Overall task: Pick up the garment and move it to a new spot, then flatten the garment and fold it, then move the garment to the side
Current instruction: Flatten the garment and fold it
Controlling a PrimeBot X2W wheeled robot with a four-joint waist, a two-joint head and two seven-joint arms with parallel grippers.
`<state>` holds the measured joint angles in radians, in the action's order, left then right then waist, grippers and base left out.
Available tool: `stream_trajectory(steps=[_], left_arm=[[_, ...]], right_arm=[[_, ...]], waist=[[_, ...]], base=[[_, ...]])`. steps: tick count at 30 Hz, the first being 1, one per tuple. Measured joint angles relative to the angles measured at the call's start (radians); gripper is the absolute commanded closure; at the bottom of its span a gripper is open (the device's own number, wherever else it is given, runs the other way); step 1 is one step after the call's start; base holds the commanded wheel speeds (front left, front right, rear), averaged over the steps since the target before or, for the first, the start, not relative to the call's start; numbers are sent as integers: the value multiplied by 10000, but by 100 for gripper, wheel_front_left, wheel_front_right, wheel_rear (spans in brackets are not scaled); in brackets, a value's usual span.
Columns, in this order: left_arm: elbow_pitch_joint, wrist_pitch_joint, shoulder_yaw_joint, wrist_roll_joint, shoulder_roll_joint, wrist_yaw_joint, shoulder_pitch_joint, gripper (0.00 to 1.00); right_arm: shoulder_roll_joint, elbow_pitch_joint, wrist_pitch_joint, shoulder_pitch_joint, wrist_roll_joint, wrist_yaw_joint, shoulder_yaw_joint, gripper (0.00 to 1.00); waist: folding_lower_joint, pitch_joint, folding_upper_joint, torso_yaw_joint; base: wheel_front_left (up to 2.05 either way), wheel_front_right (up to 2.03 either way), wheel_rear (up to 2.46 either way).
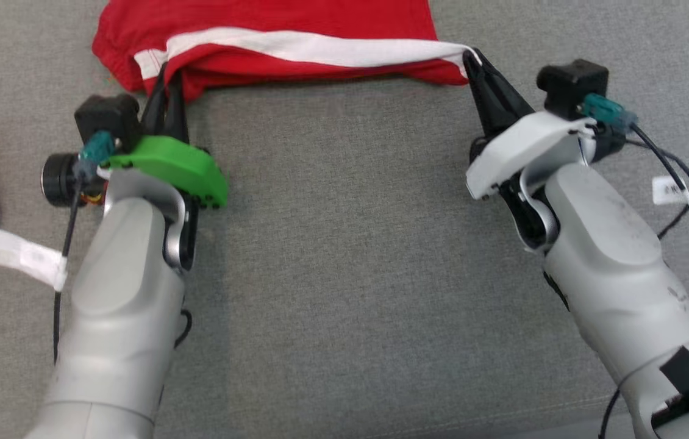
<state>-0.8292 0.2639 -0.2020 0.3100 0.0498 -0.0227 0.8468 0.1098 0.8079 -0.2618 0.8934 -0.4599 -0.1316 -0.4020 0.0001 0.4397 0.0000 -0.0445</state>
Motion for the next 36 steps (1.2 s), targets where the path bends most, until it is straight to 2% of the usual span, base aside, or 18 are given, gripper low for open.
stream_trajectory(steps=[4,10,17,23,26,30,36], left_arm=[[1914,0,-15,-403,-8,-81,-1939,100],[4709,0,-433,-1241,-13,54,-4708,100],[7033,0,-784,-1682,25,230,-7320,100],[8544,-385,-1041,-1741,138,437,-8824,100],[9064,-821,-1208,-1685,169,439,-9123,100],[9093,-1321,-1317,-1463,217,311,-9154,100],[8813,-1655,-1484,-1296,161,280,-8369,100]], right_arm=[[412,-1839,-8,-2007,21,0,568,100],[759,-4368,-8,-4873,566,2,1409,100],[594,-6897,36,-7960,1260,2,2243,100],[263,-9160,988,-9973,1732,2,2888,100],[301,-9864,1471,-10359,1850,2,3106,100],[631,-10015,1864,-10216,1875,2,3302,100],[1685,-9043,2266,-7885,1567,2,3064,100]], waist=[[-1,-296,0,93],[0,-928,0,264],[0,-1772,0,485],[-1,-2392,1,572],[-1,-2525,0,576],[-1,-2409,0,580],[-1,-1820,1,725]], base=[[0,0,0],[0,0,0],[0,0,0],[0,0,0],[0,0,0],[0,0,0],[0,0,0]])
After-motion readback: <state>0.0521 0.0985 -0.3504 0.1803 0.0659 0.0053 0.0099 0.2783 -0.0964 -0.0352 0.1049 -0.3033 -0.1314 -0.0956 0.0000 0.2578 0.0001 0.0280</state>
